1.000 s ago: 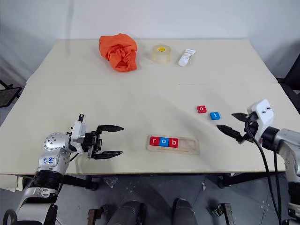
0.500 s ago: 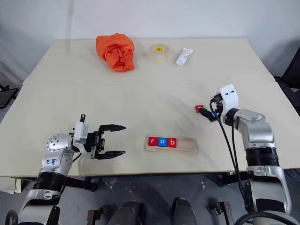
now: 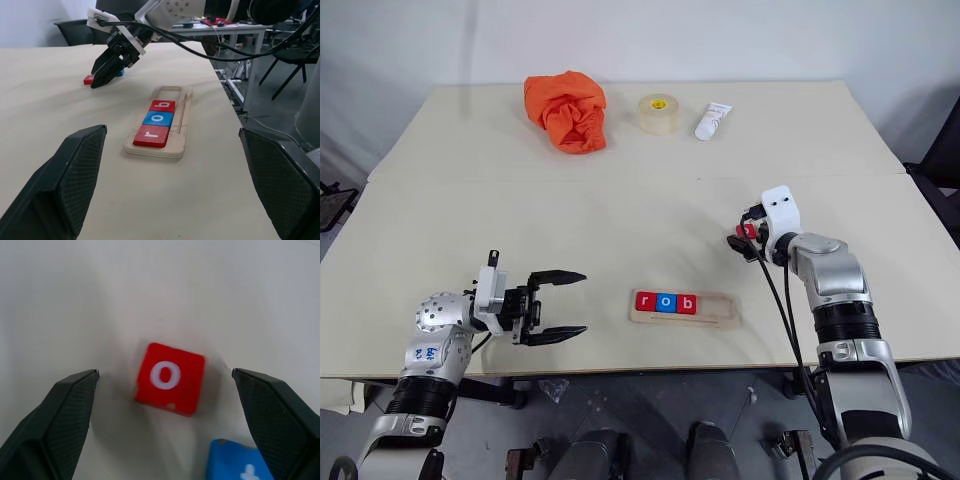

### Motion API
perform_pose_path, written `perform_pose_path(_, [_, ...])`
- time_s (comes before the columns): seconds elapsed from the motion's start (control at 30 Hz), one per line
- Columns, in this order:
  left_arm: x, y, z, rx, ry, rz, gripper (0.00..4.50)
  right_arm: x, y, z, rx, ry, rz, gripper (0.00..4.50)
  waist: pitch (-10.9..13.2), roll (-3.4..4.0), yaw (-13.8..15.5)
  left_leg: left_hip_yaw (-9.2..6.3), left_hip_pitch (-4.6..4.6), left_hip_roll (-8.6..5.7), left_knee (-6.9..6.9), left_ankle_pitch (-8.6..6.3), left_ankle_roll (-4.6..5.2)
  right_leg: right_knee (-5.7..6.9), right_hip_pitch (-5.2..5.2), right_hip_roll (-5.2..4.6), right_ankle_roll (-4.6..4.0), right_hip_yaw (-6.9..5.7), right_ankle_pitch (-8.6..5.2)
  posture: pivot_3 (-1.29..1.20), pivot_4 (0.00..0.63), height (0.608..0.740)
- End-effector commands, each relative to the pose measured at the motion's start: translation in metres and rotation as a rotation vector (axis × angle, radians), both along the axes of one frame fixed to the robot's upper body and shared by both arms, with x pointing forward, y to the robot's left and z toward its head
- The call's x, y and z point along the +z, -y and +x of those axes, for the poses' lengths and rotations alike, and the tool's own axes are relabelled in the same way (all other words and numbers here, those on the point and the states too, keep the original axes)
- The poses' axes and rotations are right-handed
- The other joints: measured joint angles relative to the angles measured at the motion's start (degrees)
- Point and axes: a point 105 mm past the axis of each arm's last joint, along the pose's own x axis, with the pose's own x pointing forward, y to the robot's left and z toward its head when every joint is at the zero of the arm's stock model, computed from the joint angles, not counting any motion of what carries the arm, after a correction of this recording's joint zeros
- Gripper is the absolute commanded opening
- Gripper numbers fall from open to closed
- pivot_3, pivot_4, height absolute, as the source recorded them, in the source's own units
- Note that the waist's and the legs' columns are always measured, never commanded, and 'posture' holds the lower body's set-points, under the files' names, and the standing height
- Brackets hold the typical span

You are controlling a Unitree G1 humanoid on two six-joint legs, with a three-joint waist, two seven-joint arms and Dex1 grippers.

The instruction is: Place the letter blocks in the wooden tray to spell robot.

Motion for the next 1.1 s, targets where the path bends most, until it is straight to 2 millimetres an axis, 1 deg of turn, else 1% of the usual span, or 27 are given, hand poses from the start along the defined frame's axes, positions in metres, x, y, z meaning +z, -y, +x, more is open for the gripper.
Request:
perform_pose_path(0.03, [0.007,0.0,-0.002,0.006,0.044,-0.011,4.5,0.006,0.005,0.004,-0.036,0.034,0.012,4.45,0.0,0.0,0.0,0.0,0.0,0.0,0.0,0.0,0.0,0.0,0.0,0.0,0.0,0.0,0.0,0.0,0.15,0.74])
perform_pose_path(0.1, [0.006,0.001,-0.002,0.007,0.046,-0.012,4.5,0.005,0.004,0.004,-0.051,0.023,0.037,4.45,0.0,0.0,-0.1,0.01,0.0,0.0,0.0,0.0,0.0,0.0,0.0,0.0,0.0,0.01,0.0,0.0,0.15,0.74])
perform_pose_path(0.13, [0.006,0.001,-0.003,0.008,0.046,-0.012,4.5,0.005,0.004,0.004,-0.059,0.02,0.053,4.07,0.0,0.0,-0.1,0.01,0.0,0.0,0.0,0.0,0.0,0.0,0.0,0.01,0.0,0.01,0.0,0.0,0.15,0.74])
perform_pose_path(0.17, [0.006,0.0,-0.003,0.009,0.046,-0.013,4.5,0.005,0.003,0.004,-0.064,0.018,0.062,3.88,0.0,0.0,-0.1,0.01,0.0,0.01,0.0,0.0,0.0,0.0,0.0,0.01,0.0,0.01,0.0,0.0,0.15,0.74])
perform_pose_path(0.23, [0.006,0.0,-0.003,0.011,0.046,-0.012,4.5,0.004,0.003,0.003,-0.07,0.012,0.075,3.23,0.0,0.0,-0.1,0.01,0.0,0.01,0.0,0.0,0.0,0.01,0.0,0.01,0.0,0.01,0.0,0.0,0.15,0.74])
perform_pose_path(0.33, [0.006,0.0,-0.004,0.013,0.047,-0.012,4.5,0.003,-0.001,0.001,-0.072,0.004,0.091,2.15,0.0,0.0,0.1,0.0,0.0,-0.01,0.03,0.0,0.0,0.02,0.02,-0.01,0.0,0.01,0.0,0.0,0.15,0.74])
perform_pose_path(0.4, [0.006,0.0,-0.004,0.011,0.047,-0.011,4.5,0.003,-0.004,0.0,-0.068,0.007,0.094,1.53,0.0,0.0,0.0,0.0,0.0,-0.01,0.03,0.0,0.01,0.03,0.02,-0.01,0.0,0.02,0.0,0.0,0.15,0.74])
perform_pose_path(0.47, [0.006,0.0,-0.005,0.005,0.046,-0.01,4.5,0.004,-0.006,-0.001,-0.07,0.014,0.095,1.46,0.0,0.0,0.0,0.0,0.0,-0.01,0.0,0.0,0.0,0.02,0.0,-0.01,0.0,0.02,0.0,0.0,0.15,0.74])
perform_pose_path(0.6, [0.004,-0.001,-0.008,-0.03,0.029,-0.001,4.5,0.026,-0.006,-0.008,-0.083,0.072,0.101,1.46,0.0,0.02,0.0,0.0,0.0,-0.01,-0.03,0.0,0.0,0.02,-0.02,-0.01,0.0,0.02,0.0,0.0,0.15,0.74])
perform_pose_path(0.73, [0.0,-0.006,-0.009,-0.077,0.001,0.031,4.5,0.046,-0.009,-0.033,-0.093,0.123,0.091,1.46,0.0,0.02,0.0,0.01,-0.03,0.01,-0.09,0.0,0.0,0.03,-0.1,0.0,0.0,0.04,0.0,0.0,0.15,0.74])
perform_pose_path(0.8, [0.0,-0.007,-0.007,-0.086,-0.003,0.037,4.5,0.05,-0.009,-0.05,-0.114,0.13,0.09,1.46,0.0,0.02,0.2,0.0,-0.05,0.01,-0.09,0.0,0.0,0.02,-0.1,0.0,0.0,0.03,0.0,0.0,0.15,0.74])
perform_pose_path(0.9, [0.0,-0.005,0.0,-0.092,0.0,0.037,4.5,0.047,-0.012,-0.074,-0.14,0.118,0.085,1.46,0.0,0.02,0.4,-0.07,-0.1,-0.02,-0.06,-0.01,0.01,0.02,-0.1,-0.01,0.0,0.01,0.0,0.0,0.15,0.74])
perform_pose_path(1.0, [0.002,0.002,0.004,-0.114,0.007,0.024,4.5,0.038,-0.013,-0.095,-0.19,0.095,0.07,1.46,0.0,0.02,0.3,-0.09,-0.21,-0.03,0.0,-0.01,0.02,0.01,-0.15,-0.01,0.0,0.04,0.0,0.0,0.15,0.74])
perform_pose_path(1.1, [0.003,0.005,0.006,-0.129,0.008,0.022,4.5,0.031,-0.013,-0.108,-0.236,0.08,0.074,1.46,0.0,0.02,0.2,-0.09,-0.29,-0.05,0.0,-0.01,0.02,0.06,-0.25,0.01,0.0,0.05,0.0,0.0,0.15,0.74])
